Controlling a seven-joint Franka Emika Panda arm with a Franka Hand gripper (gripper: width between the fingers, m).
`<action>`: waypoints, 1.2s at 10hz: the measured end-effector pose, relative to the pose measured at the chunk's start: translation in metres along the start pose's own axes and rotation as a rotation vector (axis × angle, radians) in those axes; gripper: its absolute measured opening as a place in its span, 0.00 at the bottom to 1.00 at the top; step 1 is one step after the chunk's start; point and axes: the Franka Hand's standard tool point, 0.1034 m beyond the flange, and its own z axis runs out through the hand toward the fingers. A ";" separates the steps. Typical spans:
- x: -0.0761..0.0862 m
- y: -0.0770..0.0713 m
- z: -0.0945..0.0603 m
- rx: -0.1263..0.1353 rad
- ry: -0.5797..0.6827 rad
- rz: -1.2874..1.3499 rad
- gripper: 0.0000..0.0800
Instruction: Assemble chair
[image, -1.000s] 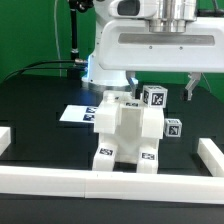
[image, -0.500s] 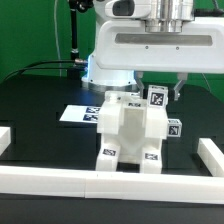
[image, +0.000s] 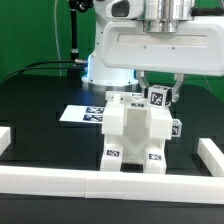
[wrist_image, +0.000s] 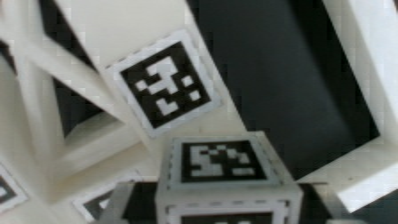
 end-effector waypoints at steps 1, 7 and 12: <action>0.001 0.001 0.000 0.011 -0.007 0.101 0.35; 0.006 0.001 0.001 0.030 -0.020 0.555 0.35; 0.010 0.005 0.001 0.044 -0.044 0.855 0.35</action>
Offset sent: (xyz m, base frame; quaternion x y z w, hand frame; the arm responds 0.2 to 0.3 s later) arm -0.0011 -0.0104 -0.0032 -0.0224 0.0086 0.2554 0.9665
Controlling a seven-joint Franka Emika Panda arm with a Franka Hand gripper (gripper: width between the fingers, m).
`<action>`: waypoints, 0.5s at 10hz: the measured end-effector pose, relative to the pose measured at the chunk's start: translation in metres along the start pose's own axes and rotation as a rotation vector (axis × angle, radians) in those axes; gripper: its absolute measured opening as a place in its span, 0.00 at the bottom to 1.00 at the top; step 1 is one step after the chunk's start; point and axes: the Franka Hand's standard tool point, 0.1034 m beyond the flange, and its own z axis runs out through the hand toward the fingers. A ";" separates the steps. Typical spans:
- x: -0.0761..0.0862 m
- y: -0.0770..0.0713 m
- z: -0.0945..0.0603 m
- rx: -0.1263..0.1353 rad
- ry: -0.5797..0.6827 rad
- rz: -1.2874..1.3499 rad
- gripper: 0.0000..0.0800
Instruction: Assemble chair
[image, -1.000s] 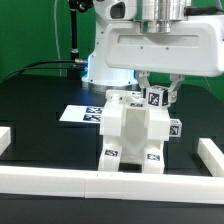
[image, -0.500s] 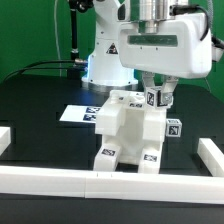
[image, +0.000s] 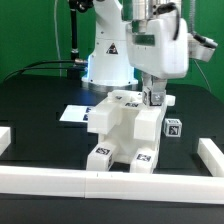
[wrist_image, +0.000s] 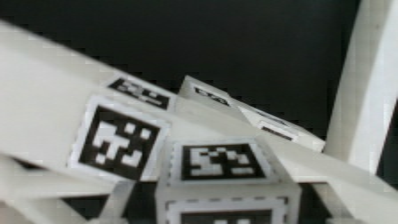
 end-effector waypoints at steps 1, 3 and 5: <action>0.000 0.000 0.000 0.000 0.000 -0.023 0.36; -0.003 0.001 -0.001 -0.029 -0.017 -0.168 0.72; -0.003 -0.001 -0.005 -0.042 -0.037 -0.535 0.80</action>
Offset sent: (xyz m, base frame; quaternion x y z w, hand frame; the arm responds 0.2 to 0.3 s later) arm 0.0106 0.0077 0.0083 -0.0333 -0.0592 -0.3712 0.9261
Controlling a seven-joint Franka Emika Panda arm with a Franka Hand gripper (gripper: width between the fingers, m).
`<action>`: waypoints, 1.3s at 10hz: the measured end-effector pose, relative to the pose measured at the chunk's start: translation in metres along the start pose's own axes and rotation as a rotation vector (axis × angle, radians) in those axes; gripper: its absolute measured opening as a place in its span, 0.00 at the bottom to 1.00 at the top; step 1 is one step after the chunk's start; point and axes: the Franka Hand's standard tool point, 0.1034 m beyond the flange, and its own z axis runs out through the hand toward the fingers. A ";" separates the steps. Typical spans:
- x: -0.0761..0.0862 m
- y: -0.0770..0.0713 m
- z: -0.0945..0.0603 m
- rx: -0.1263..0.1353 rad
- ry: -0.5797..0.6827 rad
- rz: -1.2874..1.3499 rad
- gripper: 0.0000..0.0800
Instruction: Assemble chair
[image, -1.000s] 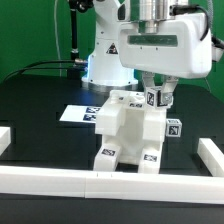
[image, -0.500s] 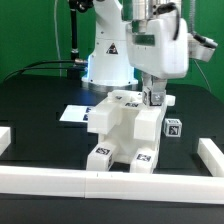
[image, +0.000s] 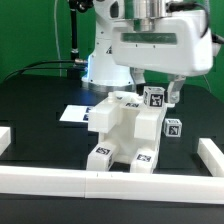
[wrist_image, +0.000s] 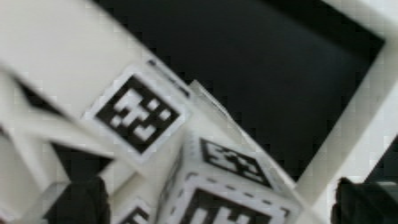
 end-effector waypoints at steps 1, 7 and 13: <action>-0.003 0.001 0.002 -0.005 -0.004 -0.146 0.81; 0.006 -0.002 -0.001 -0.060 0.066 -0.855 0.81; 0.007 -0.001 0.000 -0.043 0.088 -0.715 0.36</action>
Offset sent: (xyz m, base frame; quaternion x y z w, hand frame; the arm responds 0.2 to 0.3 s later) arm 0.0000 0.0000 0.0000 0.0000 0.0000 -0.1938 0.9810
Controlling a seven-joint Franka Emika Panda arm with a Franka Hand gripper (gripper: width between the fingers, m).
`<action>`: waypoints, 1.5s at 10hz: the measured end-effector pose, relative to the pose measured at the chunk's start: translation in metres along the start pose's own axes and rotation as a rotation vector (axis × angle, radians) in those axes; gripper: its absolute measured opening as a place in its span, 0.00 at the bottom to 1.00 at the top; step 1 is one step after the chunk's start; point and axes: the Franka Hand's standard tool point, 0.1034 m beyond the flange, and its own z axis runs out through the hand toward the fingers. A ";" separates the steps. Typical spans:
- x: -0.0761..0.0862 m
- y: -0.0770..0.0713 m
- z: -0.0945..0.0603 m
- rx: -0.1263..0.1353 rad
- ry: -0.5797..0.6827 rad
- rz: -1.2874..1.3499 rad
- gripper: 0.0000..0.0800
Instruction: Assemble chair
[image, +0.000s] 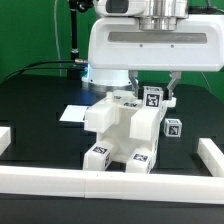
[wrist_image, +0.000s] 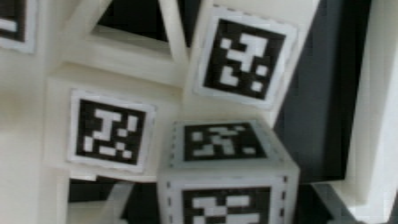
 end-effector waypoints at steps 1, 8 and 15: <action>0.000 0.000 0.000 0.000 0.000 0.078 0.36; 0.006 0.002 -0.001 0.013 0.013 0.468 0.36; 0.007 -0.009 -0.031 0.040 -0.010 0.447 0.81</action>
Offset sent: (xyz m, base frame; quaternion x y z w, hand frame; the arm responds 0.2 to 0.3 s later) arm 0.0043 -0.0054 -0.0063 -0.0259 -0.0047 0.1407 0.9897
